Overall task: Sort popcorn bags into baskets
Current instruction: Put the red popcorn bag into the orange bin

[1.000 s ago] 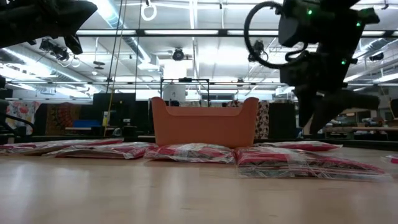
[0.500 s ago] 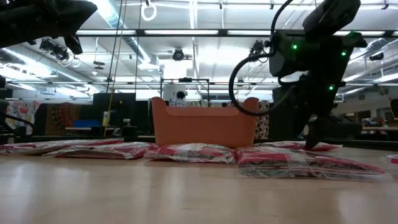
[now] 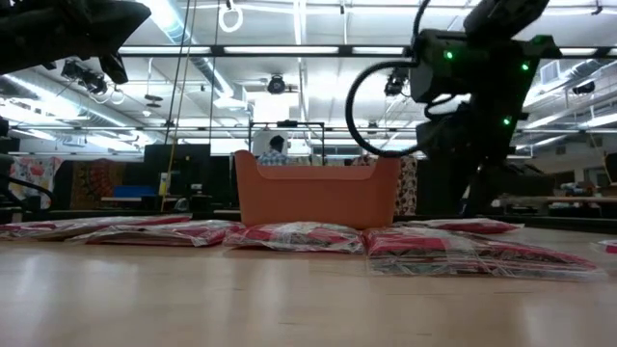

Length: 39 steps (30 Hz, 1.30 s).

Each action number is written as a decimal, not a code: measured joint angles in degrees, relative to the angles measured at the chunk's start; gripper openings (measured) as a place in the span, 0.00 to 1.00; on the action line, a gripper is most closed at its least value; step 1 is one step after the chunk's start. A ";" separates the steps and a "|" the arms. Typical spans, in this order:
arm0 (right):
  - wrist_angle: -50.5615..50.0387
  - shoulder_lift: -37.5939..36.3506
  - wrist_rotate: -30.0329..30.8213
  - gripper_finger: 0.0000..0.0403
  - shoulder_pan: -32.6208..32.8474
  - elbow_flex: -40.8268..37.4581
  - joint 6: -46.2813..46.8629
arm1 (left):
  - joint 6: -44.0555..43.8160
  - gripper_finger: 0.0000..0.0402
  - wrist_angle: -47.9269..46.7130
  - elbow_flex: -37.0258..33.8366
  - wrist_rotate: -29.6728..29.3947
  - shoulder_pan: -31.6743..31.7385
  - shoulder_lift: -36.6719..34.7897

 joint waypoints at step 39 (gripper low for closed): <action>4.66 0.24 -3.44 0.02 -3.15 -5.32 -4.39 | -0.01 0.04 -0.03 -0.01 0.00 0.01 0.00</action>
